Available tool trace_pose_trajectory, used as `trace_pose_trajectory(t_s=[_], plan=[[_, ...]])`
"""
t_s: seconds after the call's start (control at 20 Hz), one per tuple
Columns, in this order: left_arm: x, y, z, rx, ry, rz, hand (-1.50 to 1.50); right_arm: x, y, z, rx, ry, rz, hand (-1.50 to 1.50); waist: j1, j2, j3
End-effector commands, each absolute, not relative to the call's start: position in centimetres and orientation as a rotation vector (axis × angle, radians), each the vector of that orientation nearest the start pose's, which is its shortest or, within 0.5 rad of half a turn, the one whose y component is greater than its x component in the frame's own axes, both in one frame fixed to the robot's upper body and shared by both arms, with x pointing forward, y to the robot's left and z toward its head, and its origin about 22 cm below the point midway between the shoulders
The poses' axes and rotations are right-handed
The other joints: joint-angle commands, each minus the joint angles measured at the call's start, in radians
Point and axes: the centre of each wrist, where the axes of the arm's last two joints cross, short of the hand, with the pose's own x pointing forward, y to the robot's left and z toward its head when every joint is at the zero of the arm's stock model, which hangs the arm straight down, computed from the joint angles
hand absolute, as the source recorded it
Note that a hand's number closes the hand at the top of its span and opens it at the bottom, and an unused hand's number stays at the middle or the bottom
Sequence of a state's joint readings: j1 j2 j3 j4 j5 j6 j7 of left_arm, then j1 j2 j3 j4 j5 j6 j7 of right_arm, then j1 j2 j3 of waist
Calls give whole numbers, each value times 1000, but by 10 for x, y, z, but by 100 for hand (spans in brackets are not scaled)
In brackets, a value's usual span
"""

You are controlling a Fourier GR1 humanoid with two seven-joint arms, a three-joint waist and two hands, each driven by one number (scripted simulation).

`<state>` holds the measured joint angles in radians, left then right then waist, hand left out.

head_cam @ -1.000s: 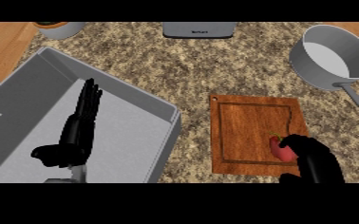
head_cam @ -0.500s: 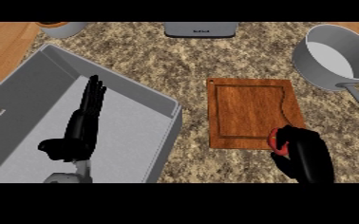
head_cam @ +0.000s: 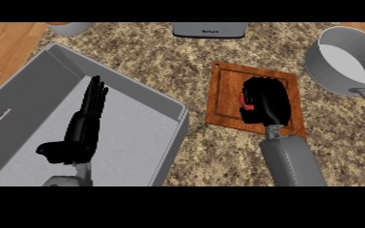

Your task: Pick the bell pepper from the cutting board and place it in the pot

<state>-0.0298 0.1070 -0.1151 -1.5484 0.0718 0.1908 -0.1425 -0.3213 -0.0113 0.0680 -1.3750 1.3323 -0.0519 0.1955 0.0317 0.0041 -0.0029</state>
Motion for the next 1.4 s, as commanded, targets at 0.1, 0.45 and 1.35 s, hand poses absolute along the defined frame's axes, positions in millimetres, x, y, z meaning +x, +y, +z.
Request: trace_pose_trajectory(t_s=[0.1,0.45,1.35], plan=[[245,226,11,105,-1709,36,0,320,-134,76,-1223,-1488,896,150,-25,-6,3],[234,224,-8,92,-1696,38,0,338,-136,132,-1433,-1409,709,150,-26,-4,2],[230,206,23,98,-1715,38,0,360,-313,136,-1558,-1194,514,150,-24,-4,3]])
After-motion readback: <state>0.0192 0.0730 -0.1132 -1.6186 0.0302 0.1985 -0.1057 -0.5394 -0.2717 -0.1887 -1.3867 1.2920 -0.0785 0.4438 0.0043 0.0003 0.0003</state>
